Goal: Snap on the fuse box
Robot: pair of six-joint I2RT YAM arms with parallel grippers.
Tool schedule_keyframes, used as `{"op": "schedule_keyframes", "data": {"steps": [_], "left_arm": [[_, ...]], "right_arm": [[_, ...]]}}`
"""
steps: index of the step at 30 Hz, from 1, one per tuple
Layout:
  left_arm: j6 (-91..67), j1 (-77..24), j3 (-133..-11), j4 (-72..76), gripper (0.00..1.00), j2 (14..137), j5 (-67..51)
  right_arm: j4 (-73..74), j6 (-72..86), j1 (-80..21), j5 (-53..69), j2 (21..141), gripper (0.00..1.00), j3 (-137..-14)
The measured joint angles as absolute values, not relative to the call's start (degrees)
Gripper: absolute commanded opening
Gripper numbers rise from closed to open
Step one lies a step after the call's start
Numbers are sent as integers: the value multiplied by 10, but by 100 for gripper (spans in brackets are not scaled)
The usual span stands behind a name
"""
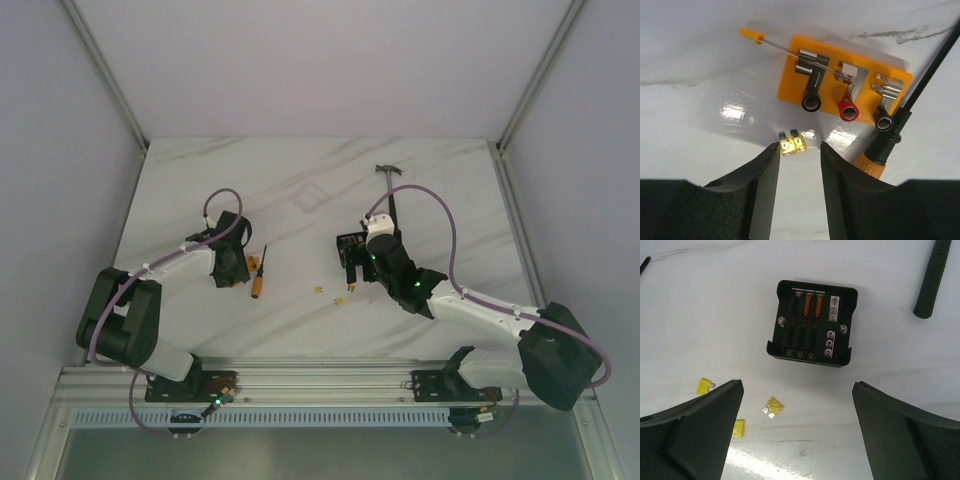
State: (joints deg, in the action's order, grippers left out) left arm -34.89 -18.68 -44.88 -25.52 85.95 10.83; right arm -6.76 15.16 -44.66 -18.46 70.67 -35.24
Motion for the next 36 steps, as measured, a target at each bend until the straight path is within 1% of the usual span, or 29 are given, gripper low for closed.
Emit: {"op": "schedule_keyframes", "data": {"steps": [4, 13, 19, 22, 25, 36], "left_arm": [[-382, -190, -448, -255, 42, 860, 122], [-468, -197, -437, -252, 41, 853, 154], [-482, -203, -438, -254, 37, 857, 165], [-487, -206, -438, -253, 31, 858, 168], [-491, -208, -439, -253, 28, 856, 170], [-500, -211, -436, -271, 24, 842, 159]], "right_arm": [[-68, 152, -447, -185, 707, 98, -352], [-68, 152, -447, -185, 707, 98, -352], [-67, 152, -447, -185, 707, 98, -352], [-67, 152, -447, -185, 707, 98, -352], [-67, 152, -447, -185, 707, 98, -352], [-67, 152, -447, -185, 707, 98, -352]]}}
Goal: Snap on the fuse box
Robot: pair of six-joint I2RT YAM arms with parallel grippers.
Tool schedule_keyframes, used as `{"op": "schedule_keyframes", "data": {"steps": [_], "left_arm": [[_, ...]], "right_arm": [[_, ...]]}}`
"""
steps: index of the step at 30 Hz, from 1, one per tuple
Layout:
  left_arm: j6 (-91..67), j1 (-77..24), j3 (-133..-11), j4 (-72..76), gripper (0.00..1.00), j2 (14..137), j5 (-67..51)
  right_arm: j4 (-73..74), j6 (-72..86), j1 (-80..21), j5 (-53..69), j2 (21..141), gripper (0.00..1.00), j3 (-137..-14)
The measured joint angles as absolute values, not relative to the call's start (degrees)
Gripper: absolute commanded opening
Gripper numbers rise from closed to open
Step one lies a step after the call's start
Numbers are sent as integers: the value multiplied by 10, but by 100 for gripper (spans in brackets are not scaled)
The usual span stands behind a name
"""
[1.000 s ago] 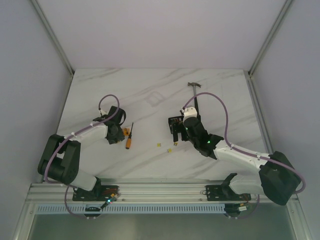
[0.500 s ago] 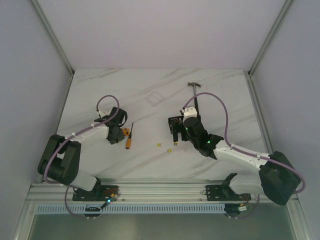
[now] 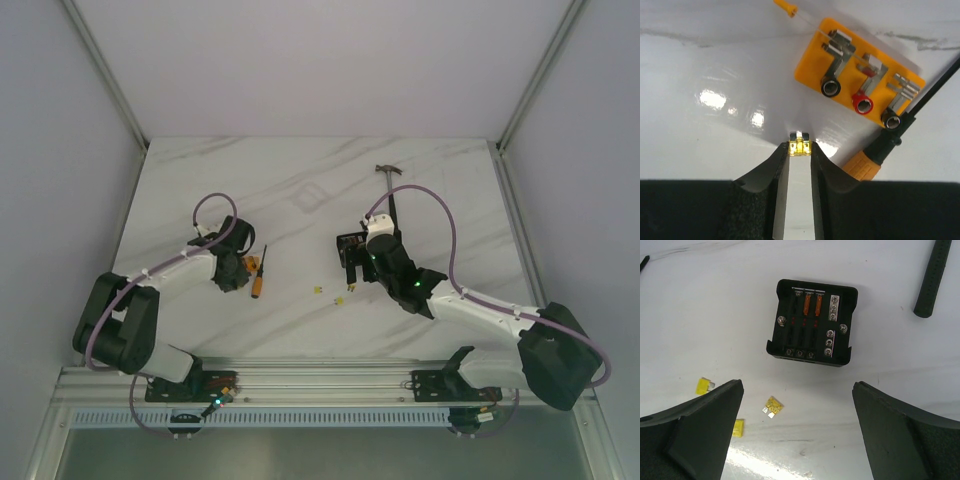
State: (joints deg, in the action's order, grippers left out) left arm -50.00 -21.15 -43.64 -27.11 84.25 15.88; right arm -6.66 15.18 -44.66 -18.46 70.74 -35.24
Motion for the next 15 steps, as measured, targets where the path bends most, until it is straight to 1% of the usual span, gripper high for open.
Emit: {"op": "schedule_keyframes", "data": {"steps": [5, 12, 15], "left_arm": [[-504, -215, -436, -291, 24, 824, 143], [-513, -220, -441, -309, 25, 768, 122], [-518, -236, -459, -312, 31, 764, 112]], "right_arm": [[-65, 152, -447, -184, 707, 98, -352], [-65, 157, -447, -173, 707, 98, -352], [-66, 160, -447, -166, 707, 98, -352]]}}
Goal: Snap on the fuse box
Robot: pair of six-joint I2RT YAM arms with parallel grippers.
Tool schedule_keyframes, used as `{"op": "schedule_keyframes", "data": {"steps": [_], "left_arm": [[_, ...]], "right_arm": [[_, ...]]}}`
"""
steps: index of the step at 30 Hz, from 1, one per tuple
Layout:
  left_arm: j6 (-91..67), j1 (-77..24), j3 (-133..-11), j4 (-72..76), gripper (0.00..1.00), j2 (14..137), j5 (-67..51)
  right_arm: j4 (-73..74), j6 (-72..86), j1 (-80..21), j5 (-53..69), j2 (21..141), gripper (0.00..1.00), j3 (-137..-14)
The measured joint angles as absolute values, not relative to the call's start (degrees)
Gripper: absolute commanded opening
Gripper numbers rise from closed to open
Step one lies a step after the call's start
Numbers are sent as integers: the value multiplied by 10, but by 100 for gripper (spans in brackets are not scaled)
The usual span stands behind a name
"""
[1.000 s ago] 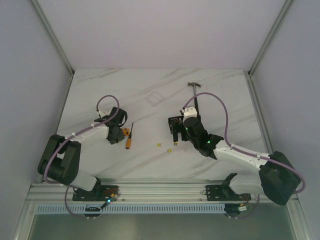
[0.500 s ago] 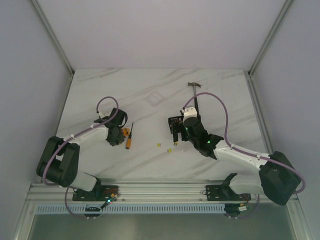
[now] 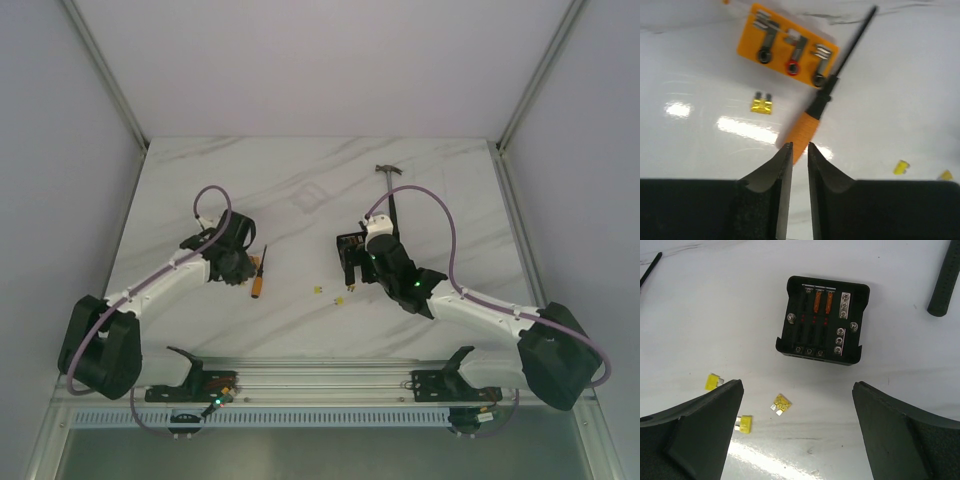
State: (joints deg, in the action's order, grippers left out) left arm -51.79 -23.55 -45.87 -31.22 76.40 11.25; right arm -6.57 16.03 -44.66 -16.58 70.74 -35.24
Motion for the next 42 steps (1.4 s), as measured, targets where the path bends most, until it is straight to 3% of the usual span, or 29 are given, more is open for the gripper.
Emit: {"op": "schedule_keyframes", "data": {"steps": [12, 28, 42], "left_arm": [[-487, -239, -480, -318, 52, 783, 142], [-372, -197, -476, -291, 51, 882, 110], [-353, -191, -483, -279, 40, 892, 88]], "right_arm": [[-68, 163, -447, -152, 711, 98, -352], [-68, 163, -447, -150, 714, 98, -352], [-68, 163, -447, -150, 716, 99, -352]]}}
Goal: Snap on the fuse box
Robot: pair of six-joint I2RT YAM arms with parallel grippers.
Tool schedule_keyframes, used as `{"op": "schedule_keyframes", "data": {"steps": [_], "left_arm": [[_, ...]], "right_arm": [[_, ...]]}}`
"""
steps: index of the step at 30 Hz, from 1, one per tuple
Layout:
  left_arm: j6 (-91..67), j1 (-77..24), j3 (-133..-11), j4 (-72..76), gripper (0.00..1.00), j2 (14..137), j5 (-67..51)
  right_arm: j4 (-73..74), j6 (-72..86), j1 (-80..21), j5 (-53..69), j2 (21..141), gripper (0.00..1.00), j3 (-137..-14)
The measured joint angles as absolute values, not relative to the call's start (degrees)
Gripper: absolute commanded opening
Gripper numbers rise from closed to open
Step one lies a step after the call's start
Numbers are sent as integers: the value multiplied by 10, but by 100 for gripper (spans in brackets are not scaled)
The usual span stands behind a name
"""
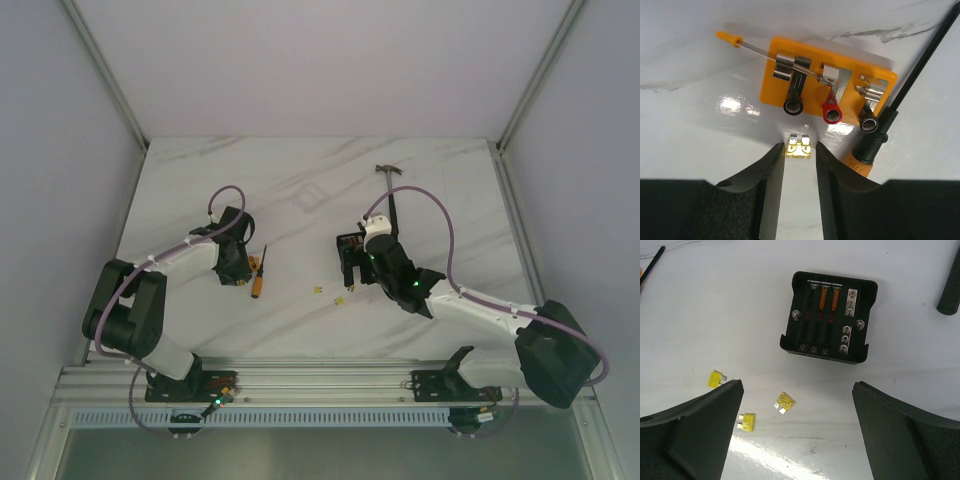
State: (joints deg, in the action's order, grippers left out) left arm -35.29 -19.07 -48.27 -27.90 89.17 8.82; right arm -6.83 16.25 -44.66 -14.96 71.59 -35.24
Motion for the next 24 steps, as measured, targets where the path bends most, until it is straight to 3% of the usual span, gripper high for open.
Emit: {"op": "schedule_keyframes", "data": {"steps": [7, 24], "left_arm": [[-353, -191, -482, -280, 39, 892, 89], [-372, -195, -479, -289, 23, 883, 85]], "right_arm": [[-68, 163, -447, -149, 716, 99, -352], [-68, 163, -447, -148, 717, 99, -352]]}}
